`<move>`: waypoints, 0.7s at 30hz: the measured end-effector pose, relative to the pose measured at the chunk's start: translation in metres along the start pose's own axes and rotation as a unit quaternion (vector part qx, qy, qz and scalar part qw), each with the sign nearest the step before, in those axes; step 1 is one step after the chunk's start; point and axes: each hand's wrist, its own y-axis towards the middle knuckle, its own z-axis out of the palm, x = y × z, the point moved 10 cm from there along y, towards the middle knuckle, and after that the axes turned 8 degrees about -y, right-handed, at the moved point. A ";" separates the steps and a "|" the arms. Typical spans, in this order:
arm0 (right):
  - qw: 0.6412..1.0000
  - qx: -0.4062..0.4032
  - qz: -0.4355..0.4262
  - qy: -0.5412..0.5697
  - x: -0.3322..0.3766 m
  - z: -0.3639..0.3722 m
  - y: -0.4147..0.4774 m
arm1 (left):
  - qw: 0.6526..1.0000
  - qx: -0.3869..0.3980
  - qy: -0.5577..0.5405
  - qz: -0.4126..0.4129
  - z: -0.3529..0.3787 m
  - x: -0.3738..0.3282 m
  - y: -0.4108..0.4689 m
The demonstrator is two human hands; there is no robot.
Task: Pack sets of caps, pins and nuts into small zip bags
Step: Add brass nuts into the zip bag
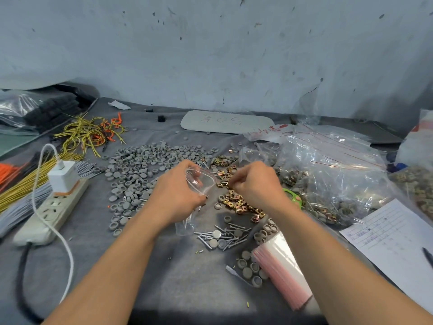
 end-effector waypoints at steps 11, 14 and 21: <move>0.970 0.013 -0.033 -0.239 0.016 0.044 0.000 | 1.000 -0.004 0.005 0.001 -0.001 0.000 -0.001; 0.963 0.003 -0.035 -0.268 0.020 0.045 -0.001 | 1.000 -0.004 0.004 0.002 -0.001 0.002 -0.002; 0.974 -0.020 0.003 -0.224 0.012 0.039 -0.001 | 1.000 -0.004 0.019 -0.001 -0.002 0.005 -0.003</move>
